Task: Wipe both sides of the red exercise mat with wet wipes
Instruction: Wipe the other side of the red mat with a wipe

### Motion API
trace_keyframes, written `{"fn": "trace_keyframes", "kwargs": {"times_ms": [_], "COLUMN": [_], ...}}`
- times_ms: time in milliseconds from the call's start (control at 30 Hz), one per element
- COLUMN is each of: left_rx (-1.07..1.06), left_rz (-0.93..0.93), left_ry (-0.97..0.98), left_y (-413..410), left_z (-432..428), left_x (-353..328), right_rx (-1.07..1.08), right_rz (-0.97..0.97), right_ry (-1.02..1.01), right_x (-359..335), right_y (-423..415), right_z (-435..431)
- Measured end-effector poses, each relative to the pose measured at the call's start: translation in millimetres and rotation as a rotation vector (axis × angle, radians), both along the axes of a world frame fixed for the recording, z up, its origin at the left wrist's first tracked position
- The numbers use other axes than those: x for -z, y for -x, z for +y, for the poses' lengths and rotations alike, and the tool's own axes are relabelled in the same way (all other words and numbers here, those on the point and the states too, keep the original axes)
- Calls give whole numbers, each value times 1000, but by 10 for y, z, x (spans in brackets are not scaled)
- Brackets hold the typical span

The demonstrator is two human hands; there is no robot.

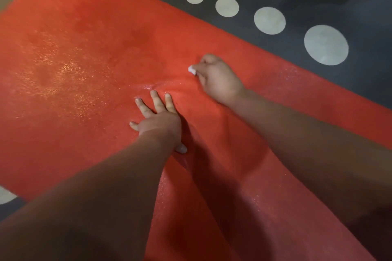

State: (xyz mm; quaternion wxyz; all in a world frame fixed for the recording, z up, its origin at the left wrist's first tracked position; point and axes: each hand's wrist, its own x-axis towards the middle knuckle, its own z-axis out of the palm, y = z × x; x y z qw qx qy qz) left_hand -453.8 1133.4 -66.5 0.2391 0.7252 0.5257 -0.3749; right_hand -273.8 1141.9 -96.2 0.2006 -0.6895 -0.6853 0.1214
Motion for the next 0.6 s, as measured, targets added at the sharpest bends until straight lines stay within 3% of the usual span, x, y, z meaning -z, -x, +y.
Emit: {"fn": "trace_keyframes", "kwargs": {"times_ms": [67,200,233,300,400,467,600], "left_rx": [-6,-6,-8,-11,-11,-2,11], "left_rz": [-4,13,20,26,18,17,26], "left_ry": [4,8,9,13,15,10,0], "left_y": [4,-16,-25,-43,-41,-27,-23], "left_z": [-1,8,11,9,17,17,8], "left_x": [4,14,9,-3,-5,-7,-1], "right_rx": [-4,536,588,502,129,6,444], "right_rz": [-42,-161,-195,-200,-46,-58,-162], "right_ry": [-14,30,46,84,89,47,27], "right_x": [33,-30,-39,-86,-77,-30,-35], "right_y": [-200,-746,-745,-538,-99,-81,-532], "right_z": [55,221,266,364,348,313,425]}}
